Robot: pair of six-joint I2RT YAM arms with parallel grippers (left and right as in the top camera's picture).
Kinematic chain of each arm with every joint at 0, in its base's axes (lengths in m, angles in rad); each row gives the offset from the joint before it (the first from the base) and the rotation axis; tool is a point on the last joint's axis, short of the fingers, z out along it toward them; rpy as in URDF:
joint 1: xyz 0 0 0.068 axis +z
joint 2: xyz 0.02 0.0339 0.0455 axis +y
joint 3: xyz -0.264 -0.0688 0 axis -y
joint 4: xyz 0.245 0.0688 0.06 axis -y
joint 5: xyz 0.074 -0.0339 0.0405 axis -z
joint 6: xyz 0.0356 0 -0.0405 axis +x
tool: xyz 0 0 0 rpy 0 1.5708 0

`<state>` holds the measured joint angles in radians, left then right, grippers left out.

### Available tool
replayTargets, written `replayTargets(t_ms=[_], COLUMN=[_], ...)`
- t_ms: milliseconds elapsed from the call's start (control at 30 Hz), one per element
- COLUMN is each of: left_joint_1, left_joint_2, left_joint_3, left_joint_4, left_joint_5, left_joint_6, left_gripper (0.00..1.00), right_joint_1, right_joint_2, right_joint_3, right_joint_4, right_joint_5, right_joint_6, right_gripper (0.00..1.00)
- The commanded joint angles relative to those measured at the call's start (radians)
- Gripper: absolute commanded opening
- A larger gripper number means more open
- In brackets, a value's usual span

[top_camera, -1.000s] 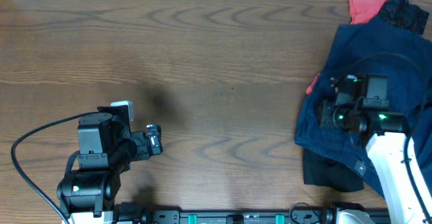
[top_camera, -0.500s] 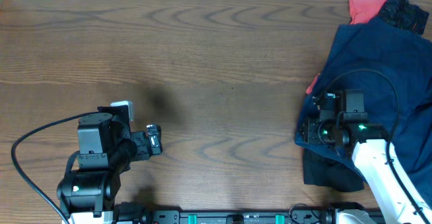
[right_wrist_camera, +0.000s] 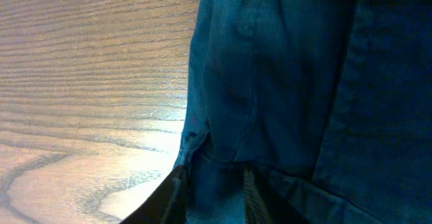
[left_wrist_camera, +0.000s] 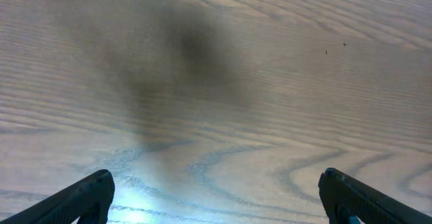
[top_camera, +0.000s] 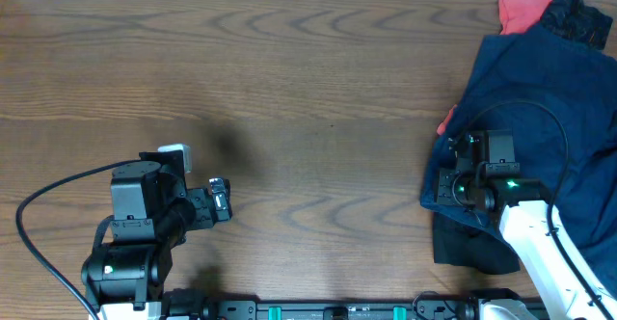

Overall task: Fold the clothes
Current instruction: 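Close the right gripper on the edge of the navy shorts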

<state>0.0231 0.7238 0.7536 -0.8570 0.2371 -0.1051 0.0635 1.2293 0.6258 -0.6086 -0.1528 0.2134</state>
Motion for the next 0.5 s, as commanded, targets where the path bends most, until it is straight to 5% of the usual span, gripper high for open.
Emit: replayTargets(t_ms=[0, 267, 467], left_joint_1=[-0.004, -0.004, -0.004], left_joint_2=[0.0, 0.0, 0.0], left_joint_3=[0.024, 0.024, 0.024], left_joint_4=[-0.003, -0.003, -0.003], left_joint_5=[0.006, 0.006, 0.006], left_joint_6=[-0.004, -0.004, -0.004], left_gripper=[0.98, 0.98, 0.98], right_joint_1=[0.01, 0.057, 0.074], right_joint_2=[0.002, 0.015, 0.057], right_joint_3=[-0.009, -0.009, -0.009], right_joint_4=[-0.015, -0.022, 0.008], right_joint_5=[0.022, 0.098, 0.101], right_joint_6=[0.048, 0.123, 0.15], right_gripper=[0.27, 0.3, 0.18])
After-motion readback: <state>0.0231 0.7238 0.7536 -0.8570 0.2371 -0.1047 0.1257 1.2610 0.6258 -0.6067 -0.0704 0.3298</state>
